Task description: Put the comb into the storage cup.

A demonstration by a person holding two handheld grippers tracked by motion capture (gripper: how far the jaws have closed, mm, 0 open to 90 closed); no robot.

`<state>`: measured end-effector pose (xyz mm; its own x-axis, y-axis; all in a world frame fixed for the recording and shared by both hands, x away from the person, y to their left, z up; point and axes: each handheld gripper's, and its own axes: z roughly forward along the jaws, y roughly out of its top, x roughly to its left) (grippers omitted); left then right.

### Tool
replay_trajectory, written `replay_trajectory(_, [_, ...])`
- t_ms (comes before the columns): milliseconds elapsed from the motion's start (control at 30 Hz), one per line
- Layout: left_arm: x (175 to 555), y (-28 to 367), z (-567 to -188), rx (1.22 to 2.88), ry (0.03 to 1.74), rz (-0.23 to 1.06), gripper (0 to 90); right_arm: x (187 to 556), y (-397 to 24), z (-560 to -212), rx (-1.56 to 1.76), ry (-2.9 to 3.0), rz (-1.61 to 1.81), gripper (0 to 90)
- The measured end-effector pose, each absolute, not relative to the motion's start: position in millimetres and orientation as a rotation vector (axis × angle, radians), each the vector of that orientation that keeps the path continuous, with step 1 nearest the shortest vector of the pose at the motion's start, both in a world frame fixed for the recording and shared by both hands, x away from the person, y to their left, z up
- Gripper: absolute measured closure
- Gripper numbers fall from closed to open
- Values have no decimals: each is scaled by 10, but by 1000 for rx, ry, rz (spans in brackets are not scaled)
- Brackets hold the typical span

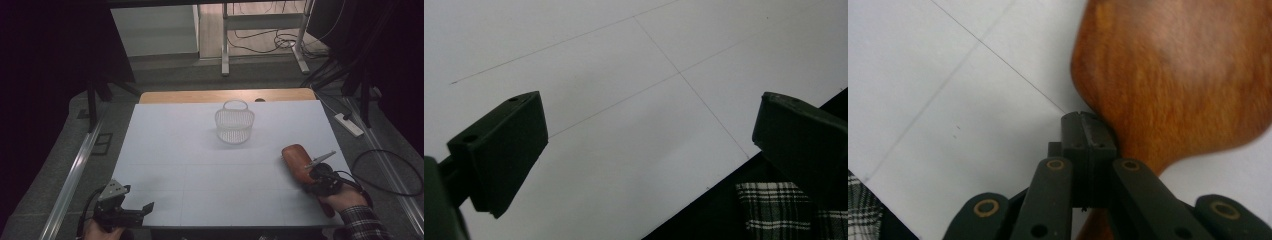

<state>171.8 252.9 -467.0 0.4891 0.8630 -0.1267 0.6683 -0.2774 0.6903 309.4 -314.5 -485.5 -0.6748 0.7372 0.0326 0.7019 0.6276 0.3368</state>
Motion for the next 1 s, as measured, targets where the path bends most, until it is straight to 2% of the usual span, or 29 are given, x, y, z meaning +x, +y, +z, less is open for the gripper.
replay_trajectory(500, [1721,2521,-4670,2038,1261,358,24,3055,-3344,-4834,1282,2674,490,892])
replay_trajectory(733, [1721,2522,-4671,2037,1262,357,24,2988,-3318,-4717,1276,2651,569,847])
replay_trajectory(800, [1721,2522,-4670,2039,1261,361,24,2936,-3295,-4638,1258,2621,597,771])
replay_trajectory(867, [1721,2521,-4670,2038,1261,359,24,2924,-3289,-4623,1260,2611,605,752])
replay_trajectory(1000, [1724,2522,-4671,2035,1267,361,25,2875,-3260,-4545,1244,2560,635,610])
